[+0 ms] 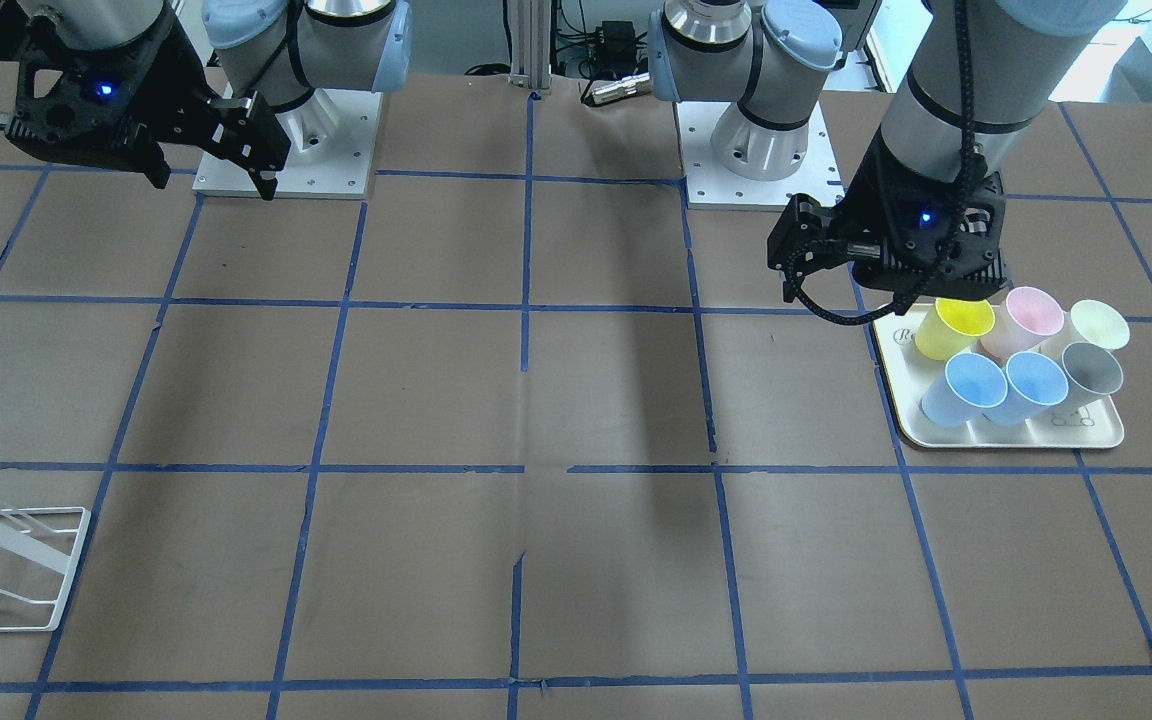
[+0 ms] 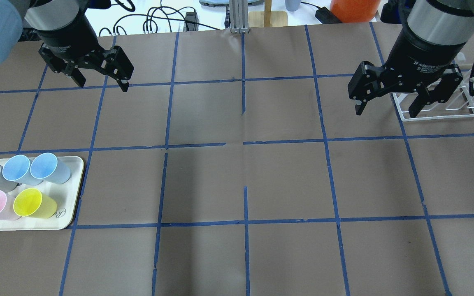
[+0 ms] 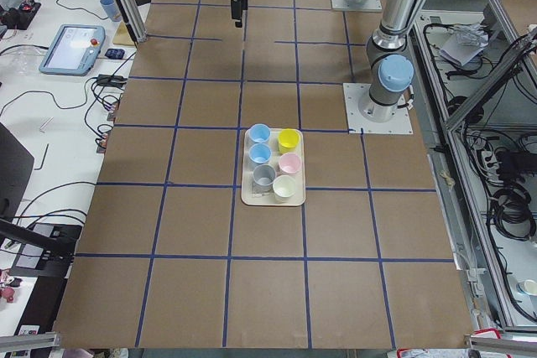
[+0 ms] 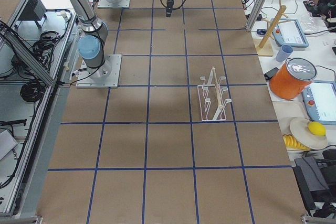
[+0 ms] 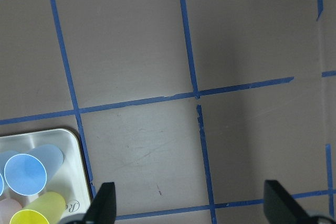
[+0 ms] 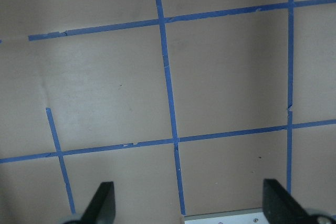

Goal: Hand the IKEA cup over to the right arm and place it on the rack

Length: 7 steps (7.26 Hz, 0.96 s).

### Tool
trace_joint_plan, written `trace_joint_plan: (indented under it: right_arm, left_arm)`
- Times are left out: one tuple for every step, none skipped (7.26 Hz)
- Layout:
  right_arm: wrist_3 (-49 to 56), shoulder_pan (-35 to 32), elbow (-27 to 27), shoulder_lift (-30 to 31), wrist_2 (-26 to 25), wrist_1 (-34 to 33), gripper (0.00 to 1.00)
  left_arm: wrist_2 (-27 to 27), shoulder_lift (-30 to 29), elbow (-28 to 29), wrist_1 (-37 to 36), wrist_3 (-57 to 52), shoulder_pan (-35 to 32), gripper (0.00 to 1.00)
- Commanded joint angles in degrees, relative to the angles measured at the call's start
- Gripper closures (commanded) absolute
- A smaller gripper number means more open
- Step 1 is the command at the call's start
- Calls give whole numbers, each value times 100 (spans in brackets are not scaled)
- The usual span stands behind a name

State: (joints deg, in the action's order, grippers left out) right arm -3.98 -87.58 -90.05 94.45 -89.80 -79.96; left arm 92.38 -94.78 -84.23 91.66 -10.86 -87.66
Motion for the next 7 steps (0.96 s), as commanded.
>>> trace_joint_plan:
  right_arm:
    - [-42,30,-4,-67,-3,-80,0]
    - [-59,30,-4,-67,-11,-81,0]
    - [-242,30,-4,-76,6,-81,0]
    - [-853,30,13,-94,24,-81,0]
    - [-1573,48,66,-172,93,-55,0]
    - [-1980,48,127,-225,973,-107,0]
    - [-2524,48,119,-374,1608,-307,0]
  left_arm:
    - [-9,205,-215,289,-771,597,0]
    - [0,301,-451,334,-1003,993,0]
    - [-44,311,-689,91,-1693,1397,0]
    - [-62,302,-961,-242,-2701,1923,0]
    - [-62,302,-1251,-515,-3433,2364,0]
    - [-27,268,-1506,-1057,-3971,2786,0]
    - [-27,145,-1717,-1463,-4542,3216,0]
